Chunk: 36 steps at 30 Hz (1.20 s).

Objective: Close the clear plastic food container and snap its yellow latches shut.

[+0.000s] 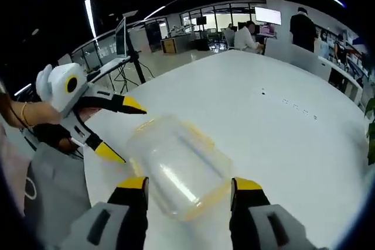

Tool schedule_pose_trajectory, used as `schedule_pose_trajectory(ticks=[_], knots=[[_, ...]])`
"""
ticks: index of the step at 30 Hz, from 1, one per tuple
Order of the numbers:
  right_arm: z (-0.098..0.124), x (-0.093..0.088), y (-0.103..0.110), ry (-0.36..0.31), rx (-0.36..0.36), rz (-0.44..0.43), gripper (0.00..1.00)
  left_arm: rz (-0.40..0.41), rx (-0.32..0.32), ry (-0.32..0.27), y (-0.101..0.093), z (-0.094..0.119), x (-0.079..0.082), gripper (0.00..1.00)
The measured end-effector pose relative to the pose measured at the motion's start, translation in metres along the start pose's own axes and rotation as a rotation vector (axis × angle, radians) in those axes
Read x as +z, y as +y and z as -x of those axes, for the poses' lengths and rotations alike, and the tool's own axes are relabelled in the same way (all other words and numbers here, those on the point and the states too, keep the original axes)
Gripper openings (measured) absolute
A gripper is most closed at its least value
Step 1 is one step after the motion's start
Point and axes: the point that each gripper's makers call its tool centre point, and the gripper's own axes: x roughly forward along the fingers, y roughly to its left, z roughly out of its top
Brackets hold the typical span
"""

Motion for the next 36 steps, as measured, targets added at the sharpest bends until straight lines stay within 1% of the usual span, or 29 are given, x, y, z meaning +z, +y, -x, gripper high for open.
schedule_pose_trajectory(ticks=[7,12,14,17,23,27,32,36], knots=[[-0.002,-0.008,0.005,0.02,-0.019,0.011,0.6,0.068,-0.001,0.003,0.002,0.0,-0.001,0.58],[-0.006,-0.01,0.007,0.035,-0.041,0.042,0.63,0.076,-0.006,0.026,0.001,-0.002,-0.007,0.58],[-0.008,-0.013,0.007,0.051,-0.052,0.064,0.63,0.077,-0.005,0.029,0.002,-0.003,-0.008,0.58],[-0.01,-0.016,0.006,0.068,-0.064,0.083,0.62,0.087,-0.001,0.035,0.003,-0.004,-0.009,0.54],[-0.009,-0.017,0.005,0.064,-0.052,0.078,0.62,0.09,-0.003,0.04,0.004,-0.007,-0.01,0.54],[-0.009,-0.018,0.001,0.068,-0.054,0.088,0.57,0.1,-0.008,0.04,0.005,-0.008,-0.011,0.53],[-0.012,-0.014,-0.003,0.054,-0.053,0.071,0.55,0.102,-0.019,0.049,0.005,-0.011,-0.012,0.51],[-0.015,-0.011,-0.005,0.057,-0.056,0.087,0.55,0.113,-0.018,0.05,0.009,-0.013,-0.012,0.51]])
